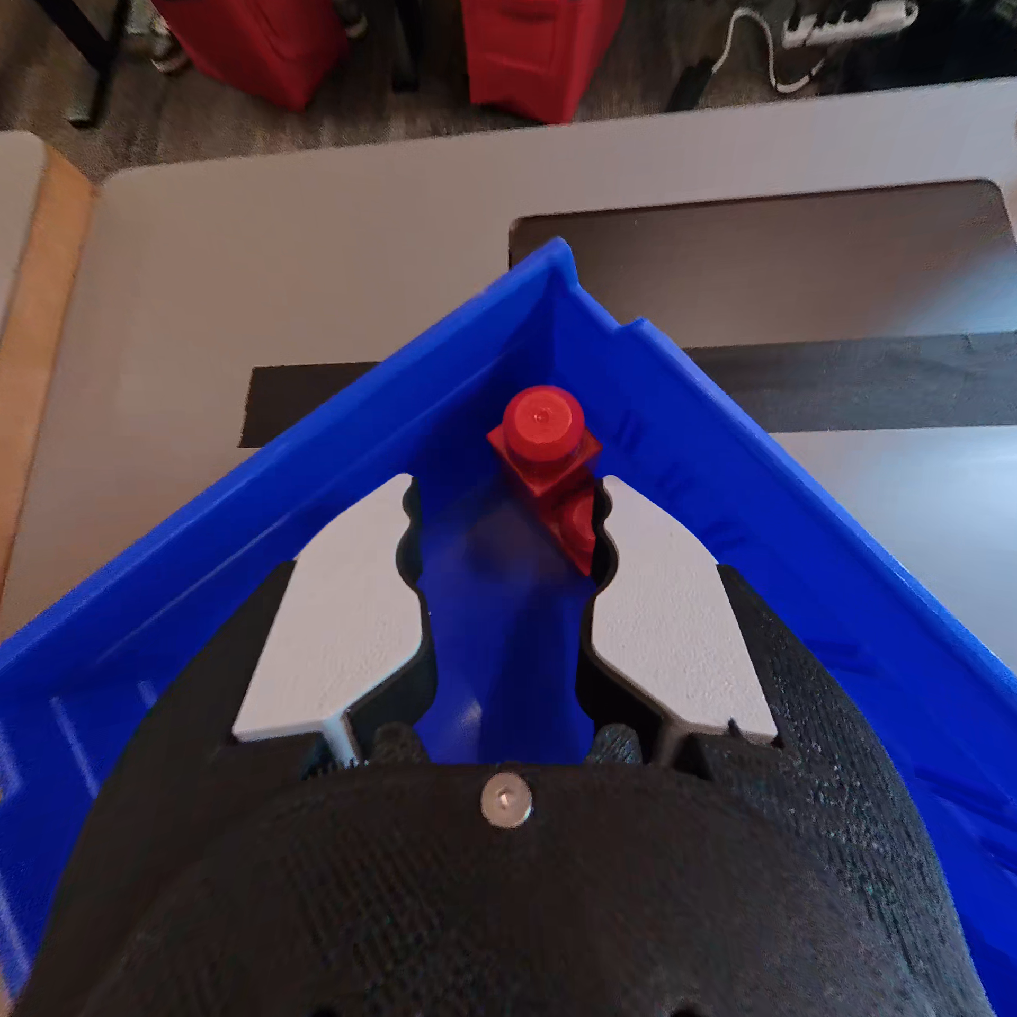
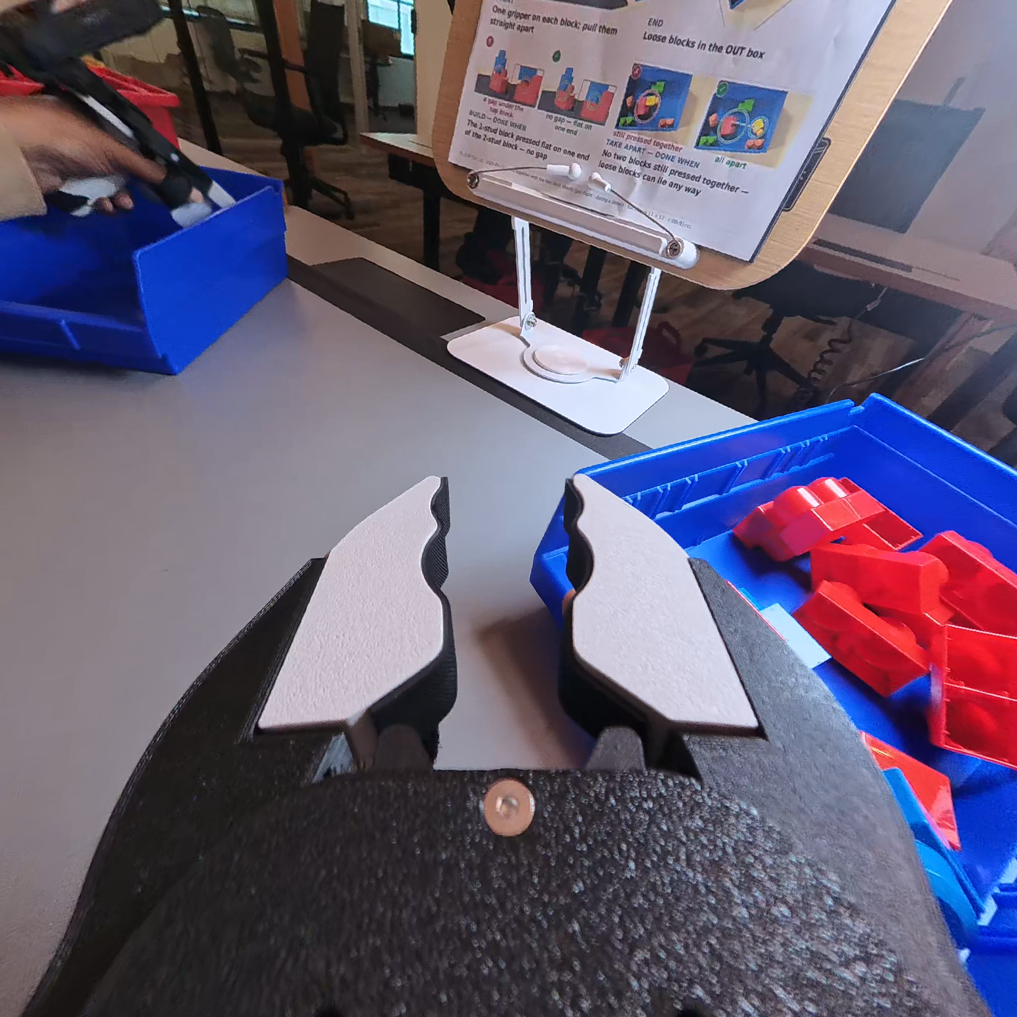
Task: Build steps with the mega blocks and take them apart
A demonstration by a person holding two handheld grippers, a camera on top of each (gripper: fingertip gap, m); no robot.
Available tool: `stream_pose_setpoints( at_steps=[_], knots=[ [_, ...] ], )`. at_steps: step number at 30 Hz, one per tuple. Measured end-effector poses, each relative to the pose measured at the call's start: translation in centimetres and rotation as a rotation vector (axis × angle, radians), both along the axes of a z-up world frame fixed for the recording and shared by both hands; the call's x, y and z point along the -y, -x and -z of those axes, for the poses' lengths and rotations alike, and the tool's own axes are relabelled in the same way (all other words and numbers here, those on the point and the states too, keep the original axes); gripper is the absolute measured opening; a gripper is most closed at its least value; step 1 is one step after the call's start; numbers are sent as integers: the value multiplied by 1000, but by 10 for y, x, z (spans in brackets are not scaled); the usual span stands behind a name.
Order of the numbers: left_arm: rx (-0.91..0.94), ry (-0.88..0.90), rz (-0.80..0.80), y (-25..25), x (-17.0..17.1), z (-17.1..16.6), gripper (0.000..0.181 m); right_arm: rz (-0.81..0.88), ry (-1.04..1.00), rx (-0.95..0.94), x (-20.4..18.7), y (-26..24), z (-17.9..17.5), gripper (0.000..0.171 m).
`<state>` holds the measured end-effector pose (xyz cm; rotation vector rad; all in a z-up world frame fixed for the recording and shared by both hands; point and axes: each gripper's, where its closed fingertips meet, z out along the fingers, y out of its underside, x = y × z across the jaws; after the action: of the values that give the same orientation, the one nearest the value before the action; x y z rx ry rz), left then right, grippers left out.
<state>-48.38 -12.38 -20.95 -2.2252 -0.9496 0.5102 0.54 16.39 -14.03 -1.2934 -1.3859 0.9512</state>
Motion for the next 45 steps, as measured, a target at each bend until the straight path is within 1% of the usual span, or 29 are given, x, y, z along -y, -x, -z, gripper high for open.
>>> stream_pose_setpoints(
  at_steps=[2, 6, 12, 17, 22, 25, 28, 30, 32, 34, 36, 38, 40, 42, 43, 45],
  knots=[
    [43, 8, 31, -3, -7, 10, 62, -3, -9, 0, 1, 0, 0, 39],
    [61, 44, 62, -1, -13, 27, 60, -10, -14, 4, 3, 0, 2, 37],
    [63, 9, 70, 2, -19, 35, 43, -15, -19, 15, 3, 1, 5, 36],
    [36, 16, 62, 2, -13, 34, 41, -8, -31, 10, 1, -1, 3, 35],
    [-22, 7, 72, -1, -5, 17, 41, -17, -18, 6, 2, 0, 4, 33],
    [-58, -12, 92, -6, -3, 1, 41, -28, -13, 20, 5, 2, 9, 34],
    [-134, -52, 129, -16, -7, -28, 41, -44, -20, 25, 10, 4, 12, 33],
    [-195, -106, 184, -33, -15, -54, 41, -65, -22, 17, 15, 4, 11, 34],
    [-276, -175, 287, -62, -28, -86, 42, -108, -21, -7, 24, 5, 8, 34],
    [-391, -234, 430, -105, -43, -119, 40, -210, -21, -41, 43, 3, 2, 35],
    [-472, -342, 636, -169, -63, -147, 40, -384, -8, -78, 75, -3, -4, 35],
    [-487, -487, 876, -250, -81, -163, 40, -546, 77, -101, 107, -11, -12, 35],
    [-440, -636, 1119, -335, -90, -168, 40, -675, 195, -98, 131, -18, -18, 40],
    [-355, -748, 1322, -409, -92, -164, 40, -753, 286, -122, 147, -22, -26, 49],
    [-312, -777, 1396, -438, -92, -159, 40, -780, 329, -133, 152, -24, -31, 54],
    [-247, -799, 1501, -480, -96, -148, 40, -843, 418, -155, 161, -29, -42, 61]
  ],
)
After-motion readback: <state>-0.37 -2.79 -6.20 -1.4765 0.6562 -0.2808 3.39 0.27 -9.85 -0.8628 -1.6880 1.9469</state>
